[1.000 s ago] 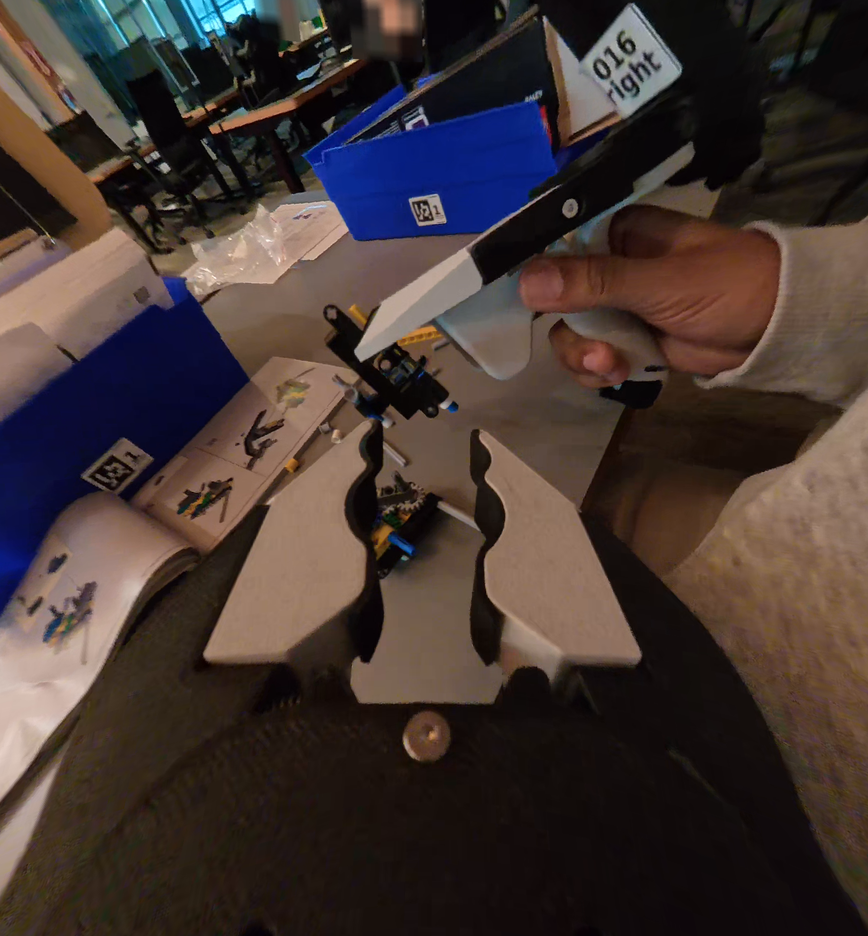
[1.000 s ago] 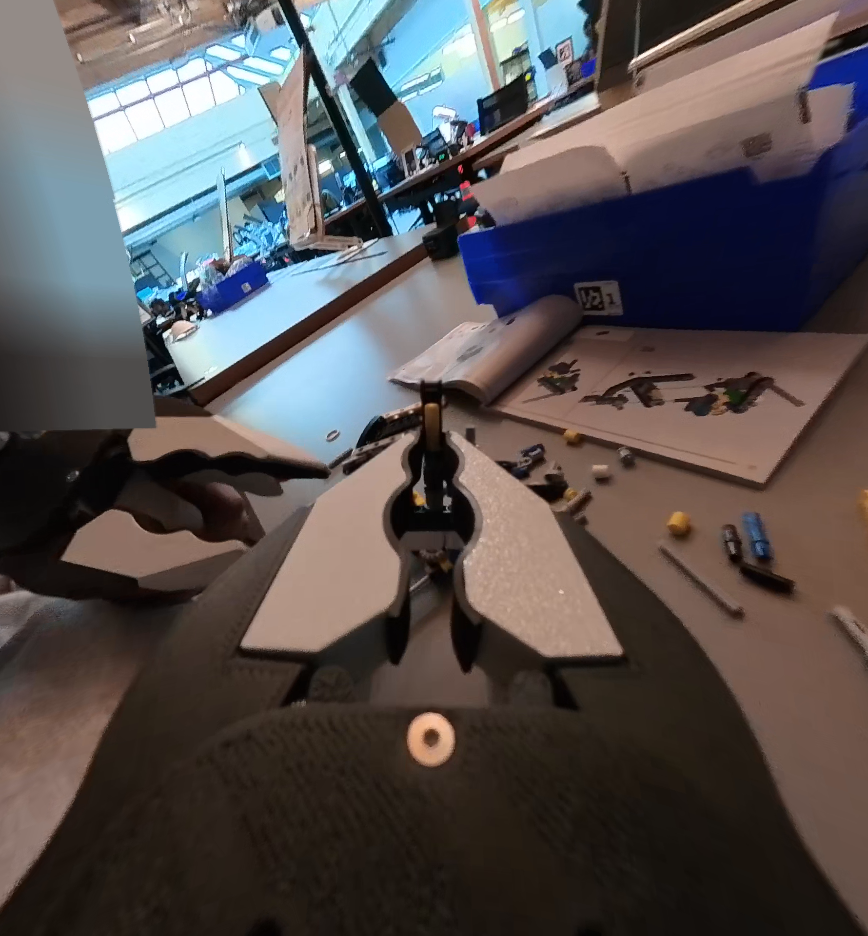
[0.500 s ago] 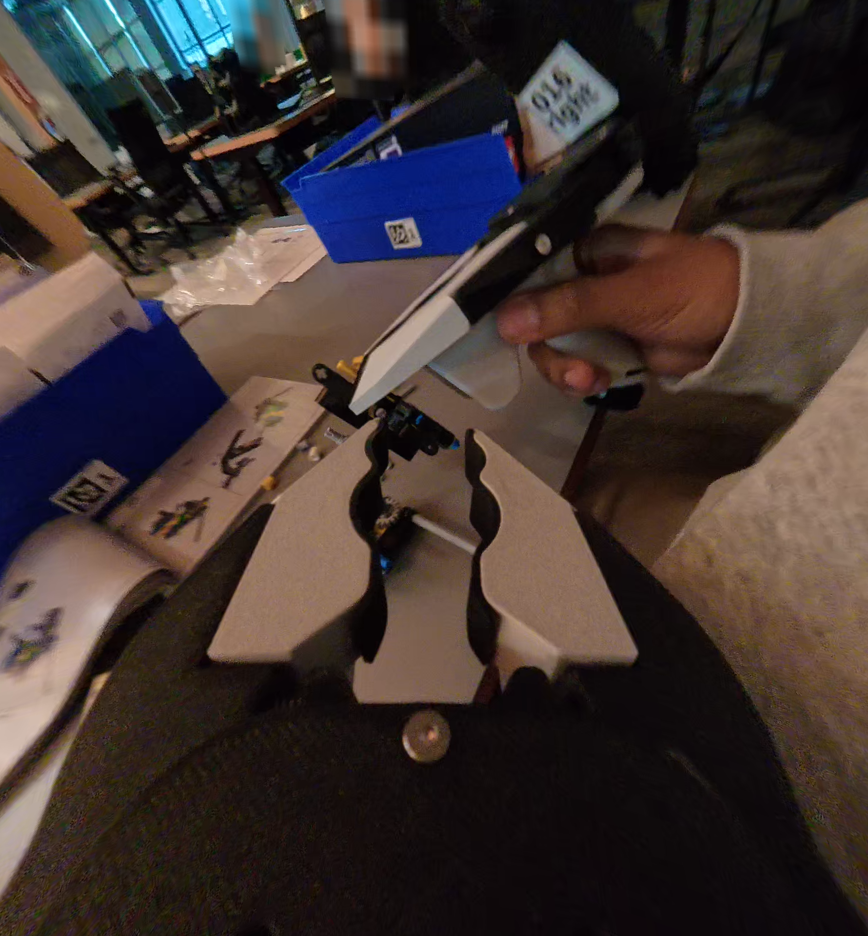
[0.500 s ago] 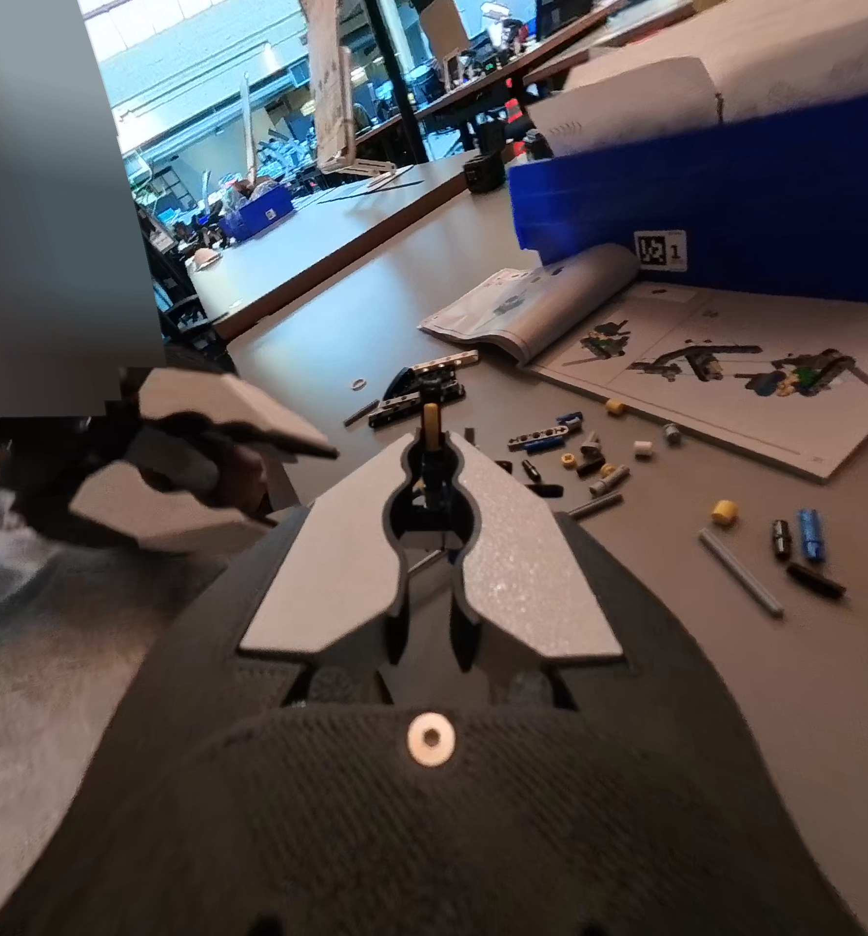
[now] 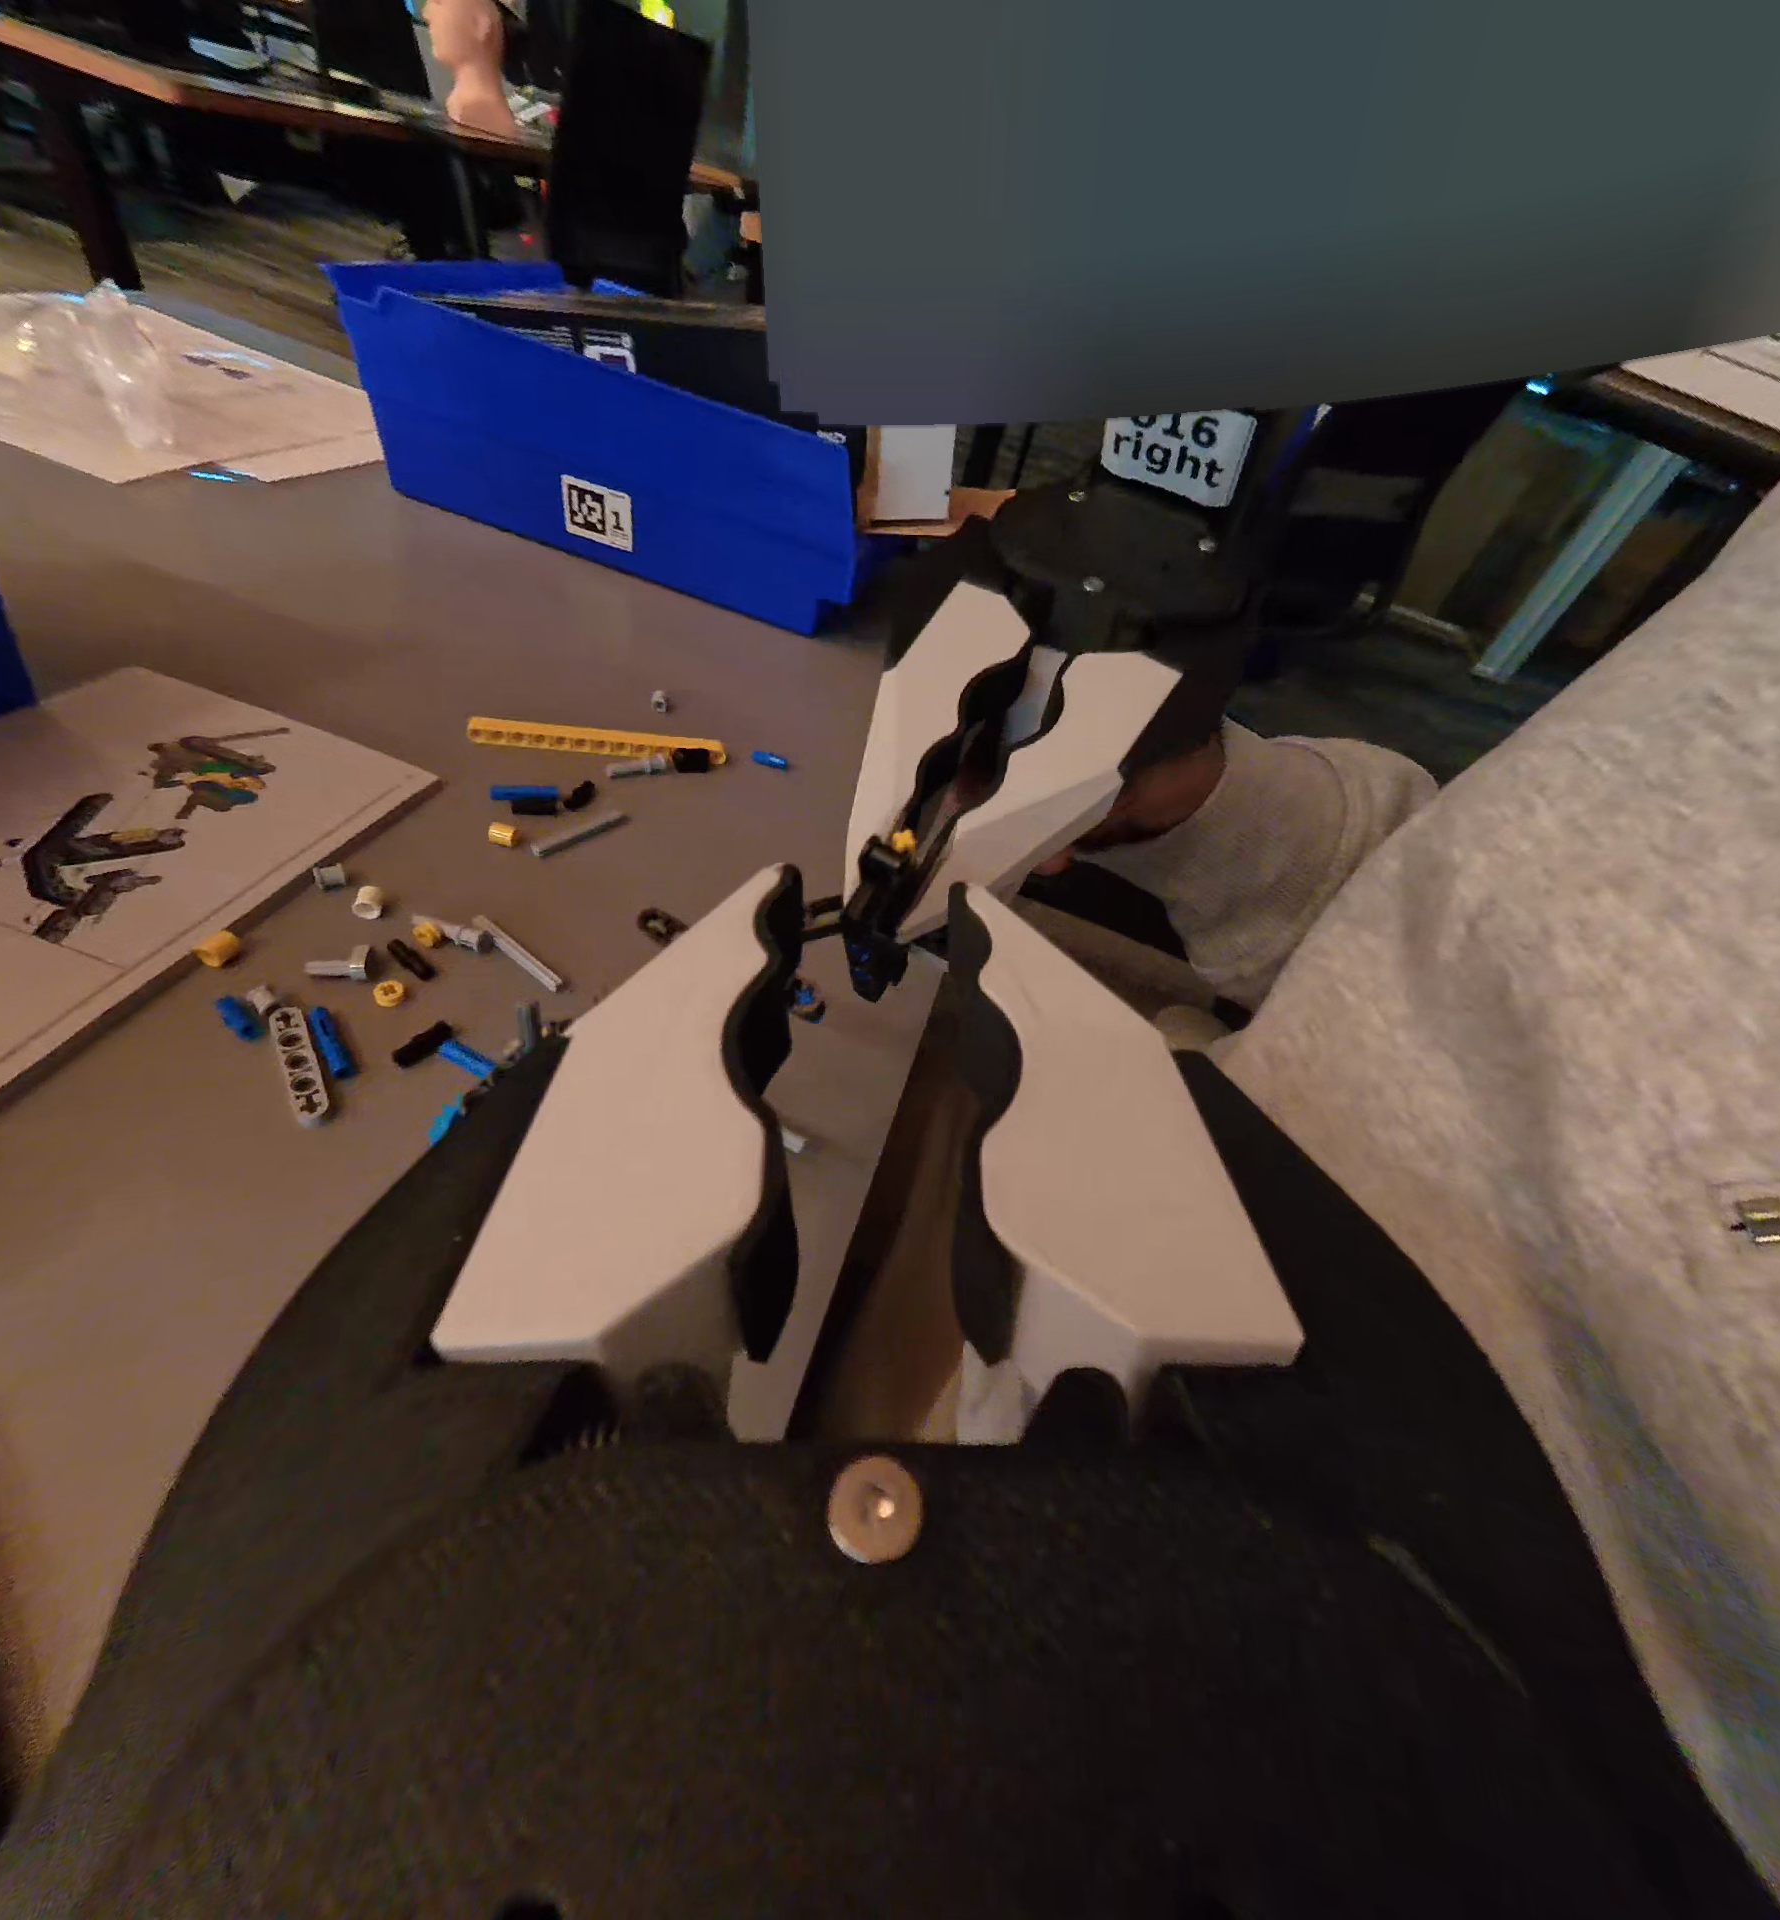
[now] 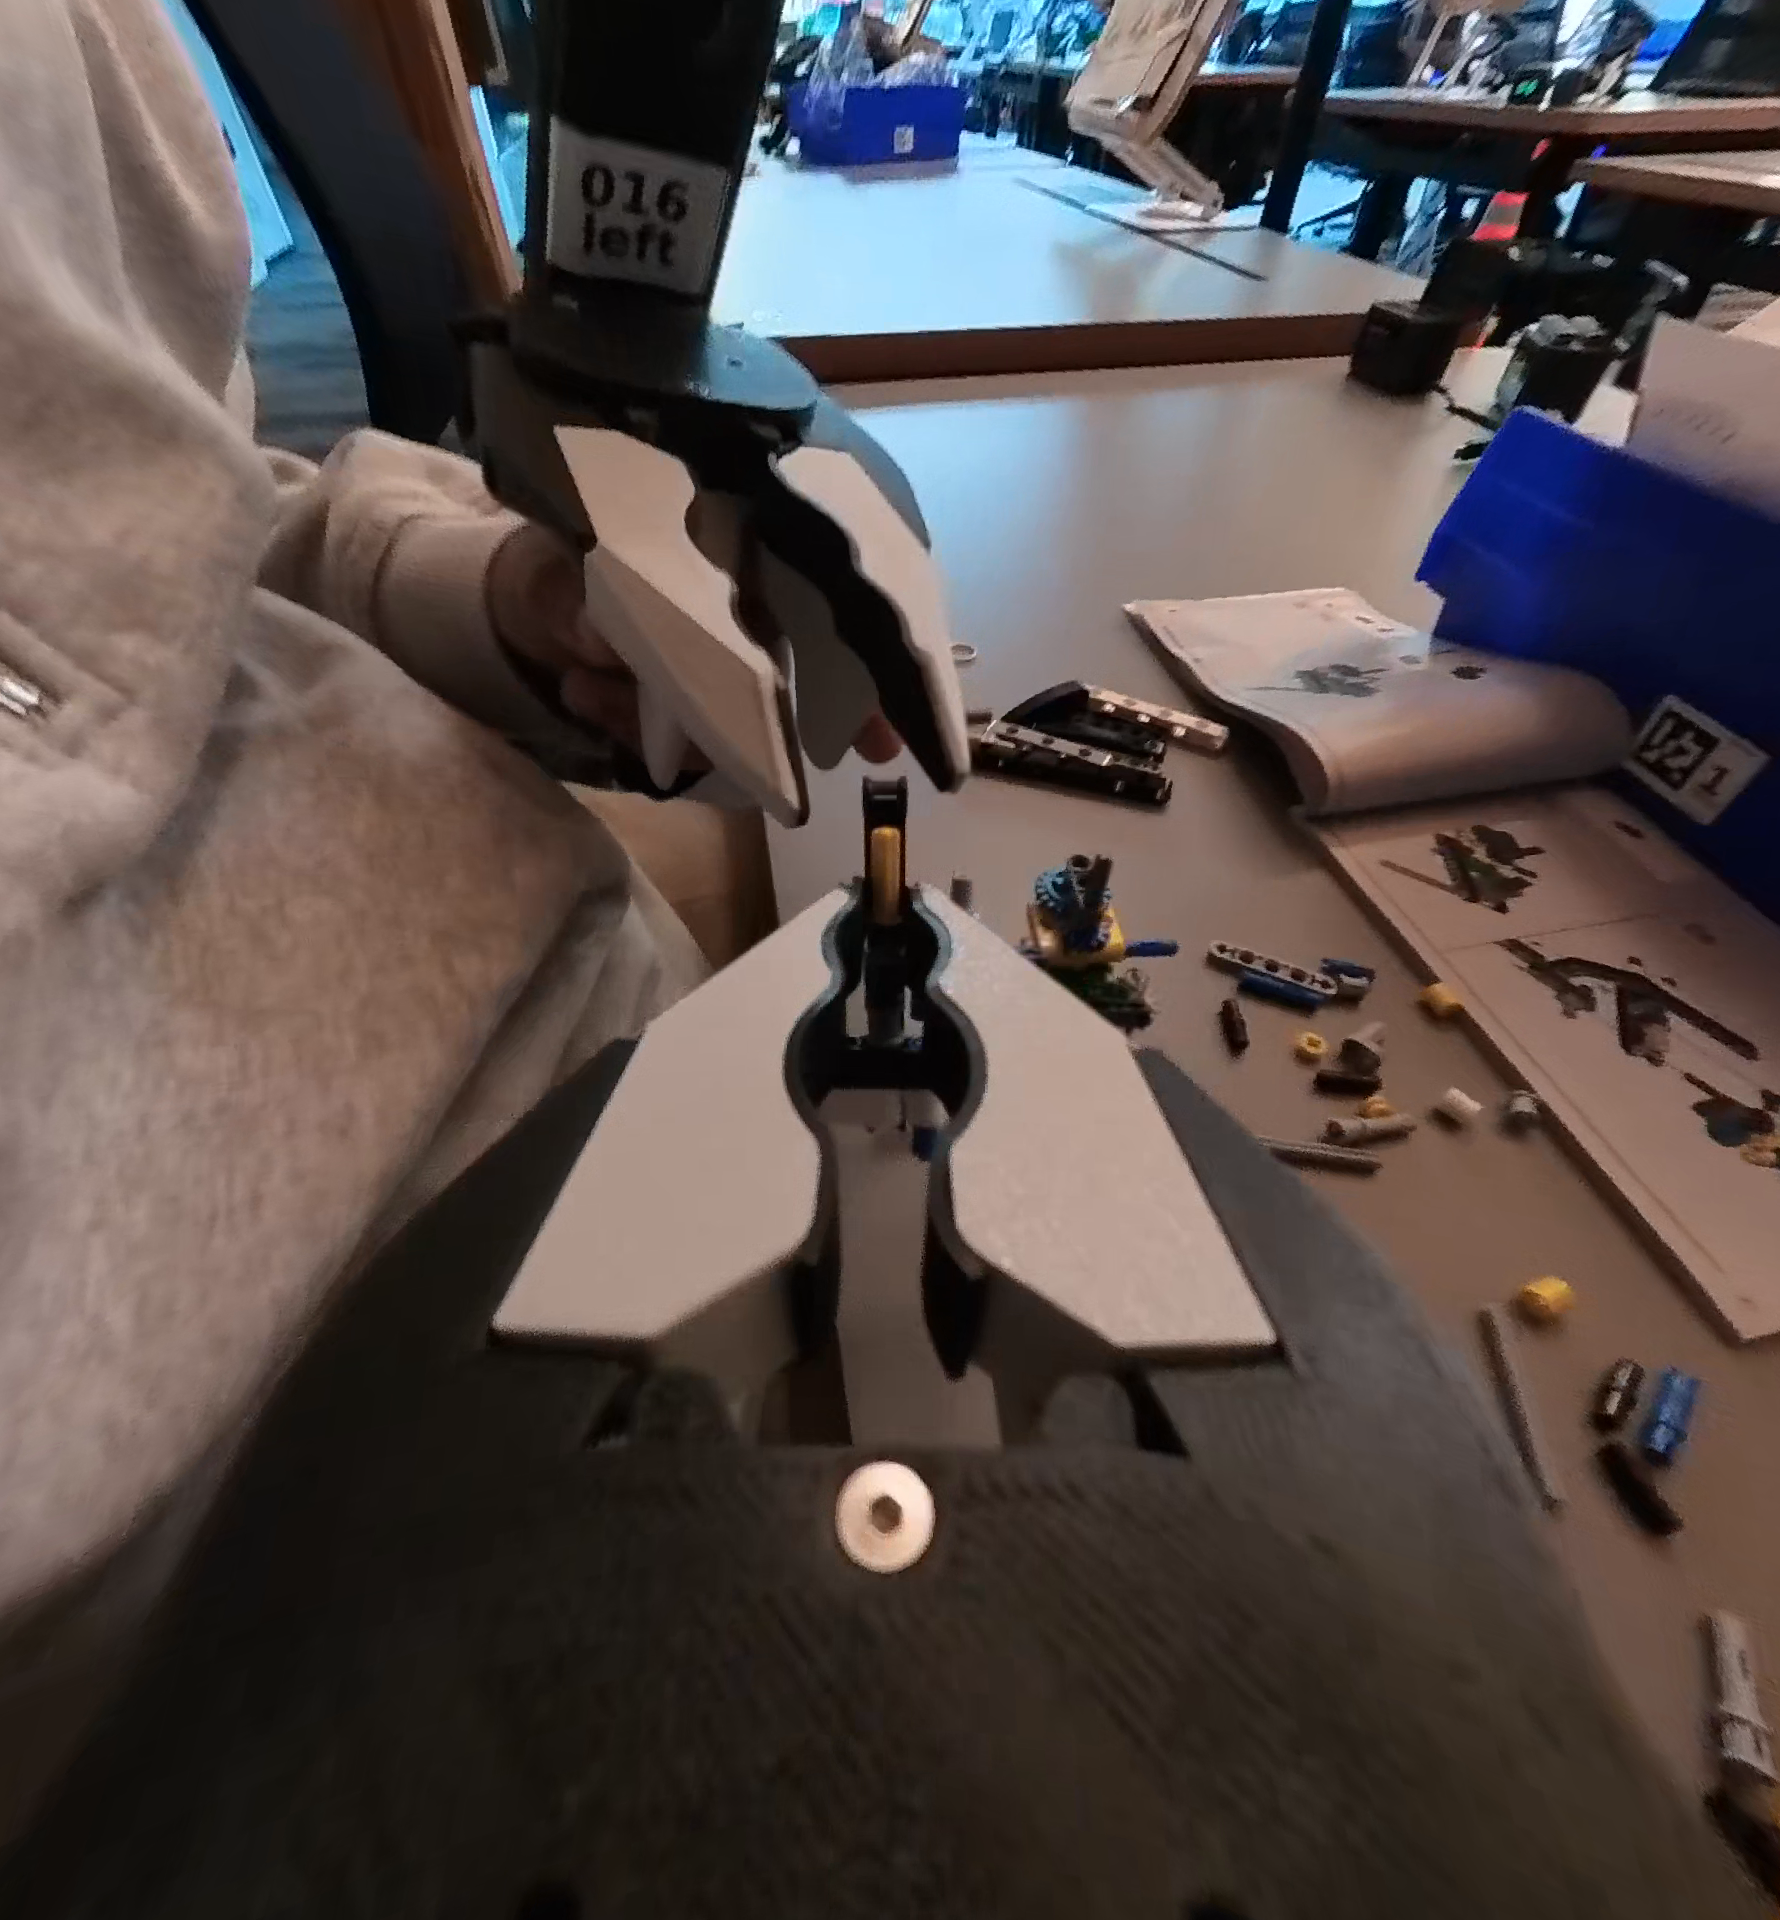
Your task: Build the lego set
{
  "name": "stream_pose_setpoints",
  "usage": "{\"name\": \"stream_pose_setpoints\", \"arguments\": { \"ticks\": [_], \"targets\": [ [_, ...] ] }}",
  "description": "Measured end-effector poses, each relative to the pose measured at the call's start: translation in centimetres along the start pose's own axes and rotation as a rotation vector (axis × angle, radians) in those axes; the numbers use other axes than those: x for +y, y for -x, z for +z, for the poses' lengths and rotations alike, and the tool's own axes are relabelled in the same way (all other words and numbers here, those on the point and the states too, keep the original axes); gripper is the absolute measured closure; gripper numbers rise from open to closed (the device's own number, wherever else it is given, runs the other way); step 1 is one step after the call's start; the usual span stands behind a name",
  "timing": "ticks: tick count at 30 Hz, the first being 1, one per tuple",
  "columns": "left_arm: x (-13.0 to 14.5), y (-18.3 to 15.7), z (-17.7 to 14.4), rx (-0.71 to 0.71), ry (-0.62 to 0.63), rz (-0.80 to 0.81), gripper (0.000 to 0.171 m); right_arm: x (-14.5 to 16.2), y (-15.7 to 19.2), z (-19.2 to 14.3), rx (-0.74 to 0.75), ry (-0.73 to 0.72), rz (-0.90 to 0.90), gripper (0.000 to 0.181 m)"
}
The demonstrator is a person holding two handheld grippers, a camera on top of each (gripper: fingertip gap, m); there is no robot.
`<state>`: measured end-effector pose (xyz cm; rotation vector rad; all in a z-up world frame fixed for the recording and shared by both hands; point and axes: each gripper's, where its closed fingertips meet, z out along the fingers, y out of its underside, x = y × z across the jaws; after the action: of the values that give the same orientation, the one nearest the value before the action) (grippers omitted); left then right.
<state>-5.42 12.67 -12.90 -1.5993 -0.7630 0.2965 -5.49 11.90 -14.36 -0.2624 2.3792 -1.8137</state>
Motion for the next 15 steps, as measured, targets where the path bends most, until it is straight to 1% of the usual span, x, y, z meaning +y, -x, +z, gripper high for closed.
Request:
{"name": "stream_pose_setpoints", "arguments": {
  "ticks": [4,6,11,15],
  "targets": [
    [0.55,-0.28,0.27,0.006,0.028,0.027,0.154,0.72,0.5,0.33,-0.019,0.046,-0.034,0.176],
    [0.8,-0.47,0.38,0.013,0.041,0.041,0.164,0.82,0.62,0.4,-0.022,0.054,-0.045,0.176],
    [0.85,-0.71,0.5,0.007,0.042,0.087,0.164,0.8,0.7,0.24,-0.016,0.061,-0.079,0.176],
    [0.35,-0.87,0.4,-0.014,0.013,0.141,0.165,0.34,0.6,0.13,0.011,0.051,-0.113,0.176]
  ]
}}
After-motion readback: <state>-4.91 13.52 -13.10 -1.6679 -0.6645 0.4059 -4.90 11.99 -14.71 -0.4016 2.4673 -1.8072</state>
